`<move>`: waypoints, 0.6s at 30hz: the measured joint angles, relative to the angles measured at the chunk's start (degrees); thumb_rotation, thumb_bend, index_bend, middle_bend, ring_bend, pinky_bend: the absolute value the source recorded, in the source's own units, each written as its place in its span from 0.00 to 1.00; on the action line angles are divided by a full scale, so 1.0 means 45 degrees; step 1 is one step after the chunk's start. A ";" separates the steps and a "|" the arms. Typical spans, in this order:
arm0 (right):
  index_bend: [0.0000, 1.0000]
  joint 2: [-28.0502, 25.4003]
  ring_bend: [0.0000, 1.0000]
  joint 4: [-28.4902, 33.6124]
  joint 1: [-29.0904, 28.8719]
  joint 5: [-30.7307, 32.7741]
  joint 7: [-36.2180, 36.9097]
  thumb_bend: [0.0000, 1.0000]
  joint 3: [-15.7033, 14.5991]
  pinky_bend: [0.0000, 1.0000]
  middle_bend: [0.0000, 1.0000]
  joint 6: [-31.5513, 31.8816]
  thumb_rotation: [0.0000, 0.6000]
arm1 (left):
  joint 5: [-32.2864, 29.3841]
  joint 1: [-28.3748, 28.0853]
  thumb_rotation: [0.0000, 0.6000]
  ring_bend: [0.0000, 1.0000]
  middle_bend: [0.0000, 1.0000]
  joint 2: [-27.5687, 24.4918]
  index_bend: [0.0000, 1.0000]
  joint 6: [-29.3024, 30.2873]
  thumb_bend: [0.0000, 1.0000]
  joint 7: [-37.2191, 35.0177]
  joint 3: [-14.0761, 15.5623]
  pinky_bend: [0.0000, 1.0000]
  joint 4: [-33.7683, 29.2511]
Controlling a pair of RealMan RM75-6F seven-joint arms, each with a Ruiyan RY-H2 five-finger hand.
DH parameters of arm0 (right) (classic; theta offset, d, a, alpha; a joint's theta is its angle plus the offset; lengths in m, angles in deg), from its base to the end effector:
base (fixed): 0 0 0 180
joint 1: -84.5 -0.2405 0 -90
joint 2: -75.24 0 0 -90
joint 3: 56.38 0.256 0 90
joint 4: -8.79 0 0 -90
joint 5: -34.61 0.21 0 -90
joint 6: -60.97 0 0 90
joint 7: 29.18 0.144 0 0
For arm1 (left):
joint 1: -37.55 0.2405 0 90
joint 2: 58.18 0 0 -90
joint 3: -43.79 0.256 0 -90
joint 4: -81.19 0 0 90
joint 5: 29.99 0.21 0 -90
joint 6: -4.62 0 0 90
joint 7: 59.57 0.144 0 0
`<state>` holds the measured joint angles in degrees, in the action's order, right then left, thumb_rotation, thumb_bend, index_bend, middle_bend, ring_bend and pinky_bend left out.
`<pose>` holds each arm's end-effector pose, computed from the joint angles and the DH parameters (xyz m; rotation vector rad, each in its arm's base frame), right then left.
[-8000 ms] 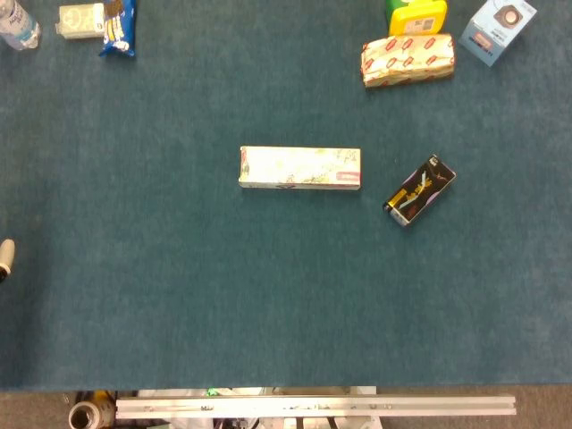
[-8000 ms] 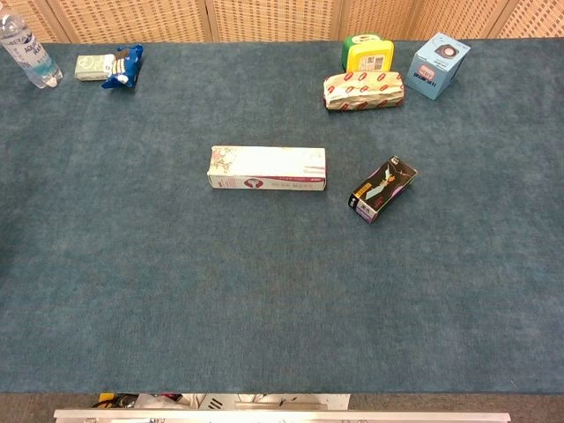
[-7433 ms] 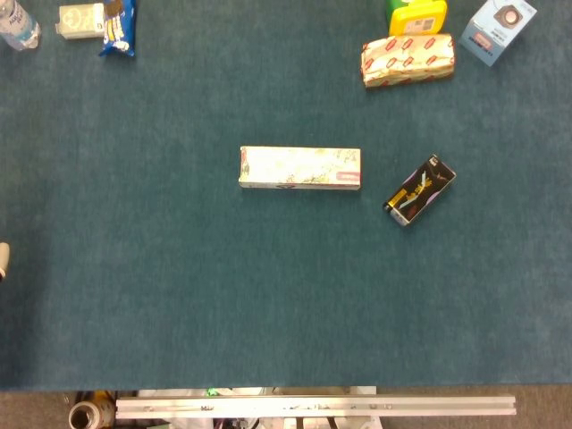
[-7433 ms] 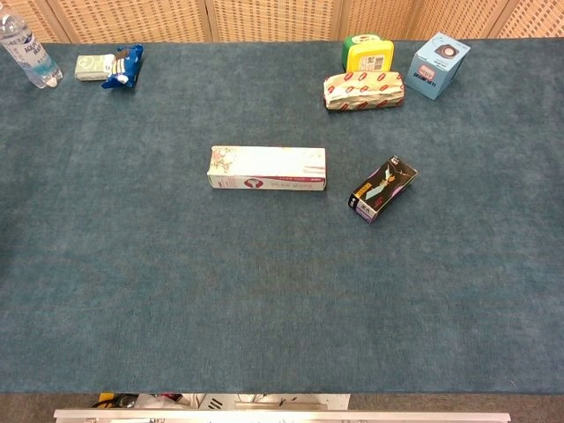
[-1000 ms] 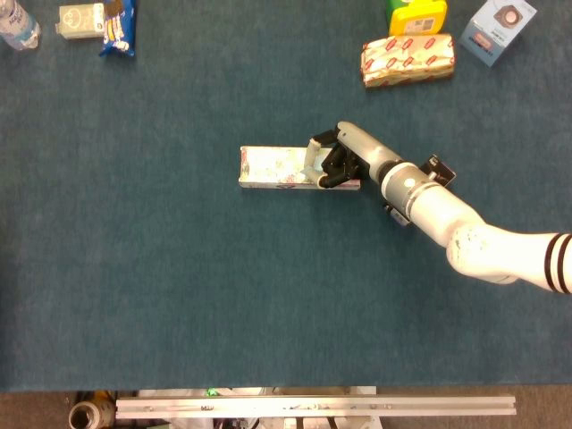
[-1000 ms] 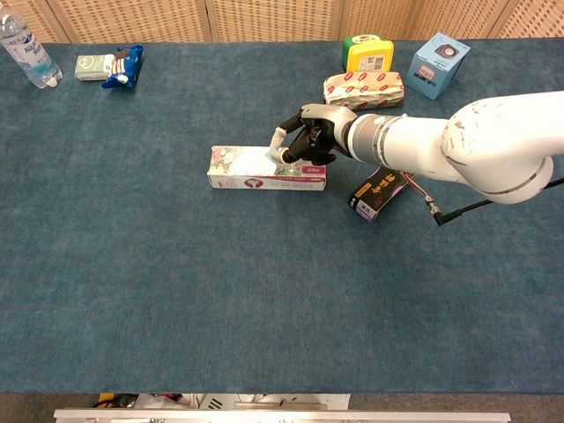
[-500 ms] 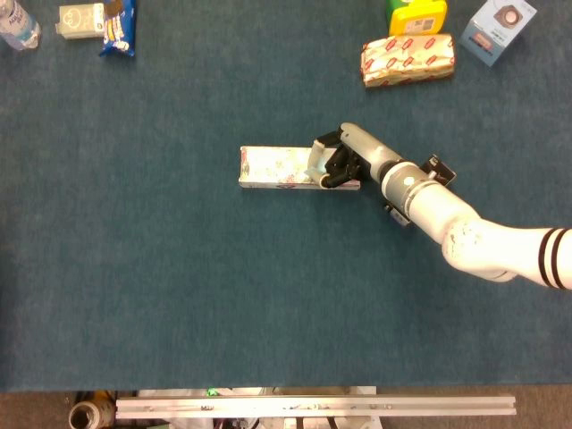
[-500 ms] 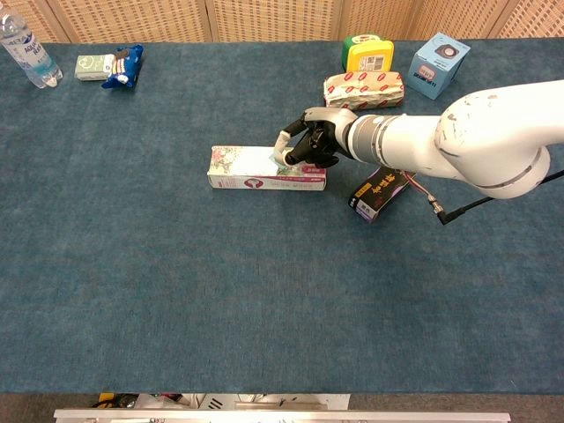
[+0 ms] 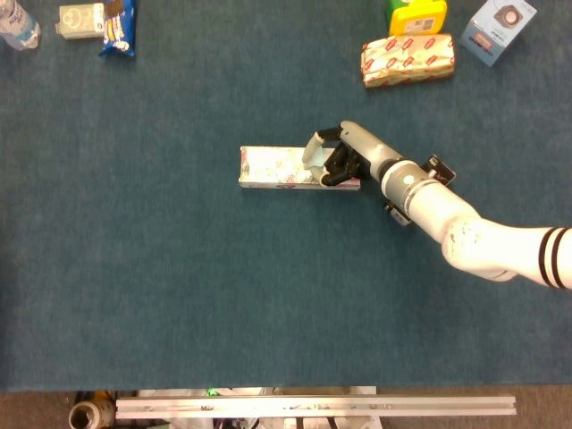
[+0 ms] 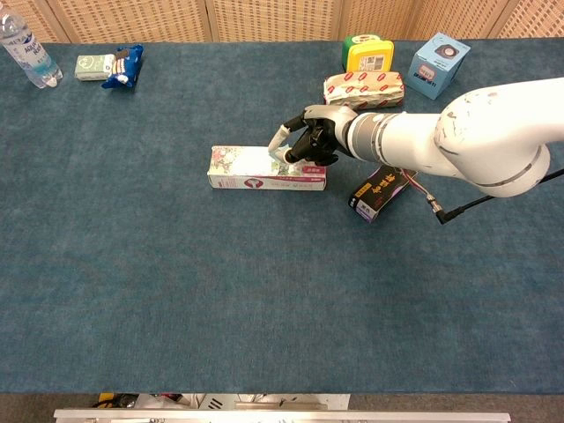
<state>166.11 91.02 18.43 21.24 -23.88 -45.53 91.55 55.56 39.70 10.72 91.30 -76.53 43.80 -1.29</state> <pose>-0.0784 -0.3667 -0.0774 1.5174 -2.1355 0.7899 -0.3583 0.1299 0.1463 -1.2202 -1.1395 -0.9536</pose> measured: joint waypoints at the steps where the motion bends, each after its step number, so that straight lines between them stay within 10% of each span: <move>1: 0.41 -0.0008 1.00 0.0022 0.0032 -0.0057 0.0014 0.40 0.0015 1.00 1.00 0.0021 1.00 | 0.0007 -0.0004 1.00 0.17 0.16 0.0001 0.06 0.0000 0.36 -0.0005 0.0000 0.07 0.0002; 18: 0.38 -0.0813 1.00 0.0857 0.0680 -0.1179 0.0558 0.26 0.0517 1.00 1.00 -0.0036 0.92 | 0.0079 -0.0013 1.00 0.17 0.16 0.0001 0.06 -0.0008 0.36 -0.0030 0.0045 0.07 0.0039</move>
<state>162.45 94.87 21.49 15.93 -21.37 -43.21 91.39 55.92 39.64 10.72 91.26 -76.66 44.00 -1.11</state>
